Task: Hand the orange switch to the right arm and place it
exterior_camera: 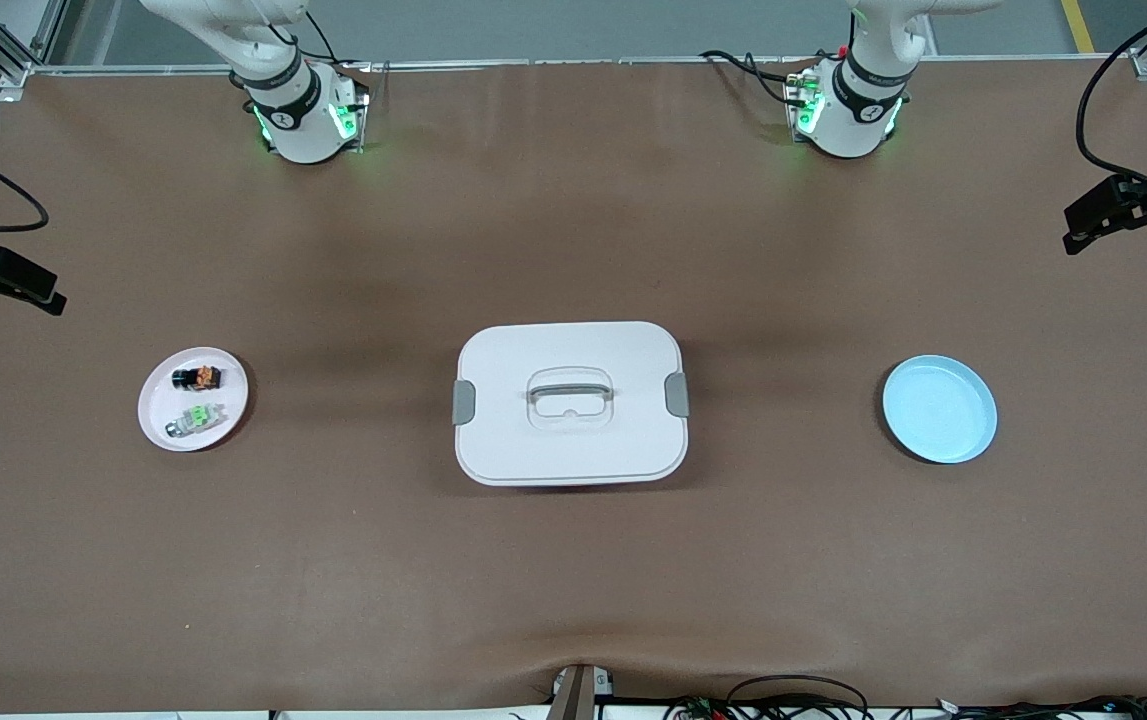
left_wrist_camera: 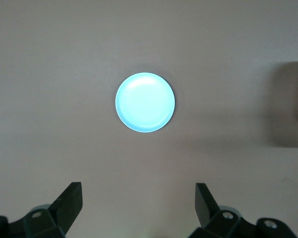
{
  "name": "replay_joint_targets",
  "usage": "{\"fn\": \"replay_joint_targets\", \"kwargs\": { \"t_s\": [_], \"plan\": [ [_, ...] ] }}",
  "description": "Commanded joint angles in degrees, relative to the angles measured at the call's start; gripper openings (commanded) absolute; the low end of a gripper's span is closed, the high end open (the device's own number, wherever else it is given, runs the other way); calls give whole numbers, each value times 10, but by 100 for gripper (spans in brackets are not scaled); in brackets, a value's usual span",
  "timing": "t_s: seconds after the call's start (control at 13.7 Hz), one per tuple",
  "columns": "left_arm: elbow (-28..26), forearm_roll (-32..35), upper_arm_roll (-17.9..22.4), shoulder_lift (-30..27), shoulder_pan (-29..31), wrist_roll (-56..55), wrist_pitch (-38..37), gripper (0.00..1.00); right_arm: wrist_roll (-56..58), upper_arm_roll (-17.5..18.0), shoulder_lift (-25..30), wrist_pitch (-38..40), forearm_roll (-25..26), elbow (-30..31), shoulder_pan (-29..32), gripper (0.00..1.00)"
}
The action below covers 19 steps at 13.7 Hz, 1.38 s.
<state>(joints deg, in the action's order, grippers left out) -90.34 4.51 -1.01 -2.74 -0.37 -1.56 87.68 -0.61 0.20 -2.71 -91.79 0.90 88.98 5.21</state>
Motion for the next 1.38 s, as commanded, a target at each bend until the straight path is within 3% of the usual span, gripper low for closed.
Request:
{"fn": "replay_joint_targets", "kwargs": {
  "t_s": [0.0, 1.31],
  "plan": [
    [1, -8, 3, -3, -3, 10, -4, 100, -7, 2, 9, 25, -8, -22, 1, 100],
    [0, -7, -5, -1, -3, 10, -5, 100, -3, 0, 17, 42, -9, -29, 0, 100]
  ]
}}
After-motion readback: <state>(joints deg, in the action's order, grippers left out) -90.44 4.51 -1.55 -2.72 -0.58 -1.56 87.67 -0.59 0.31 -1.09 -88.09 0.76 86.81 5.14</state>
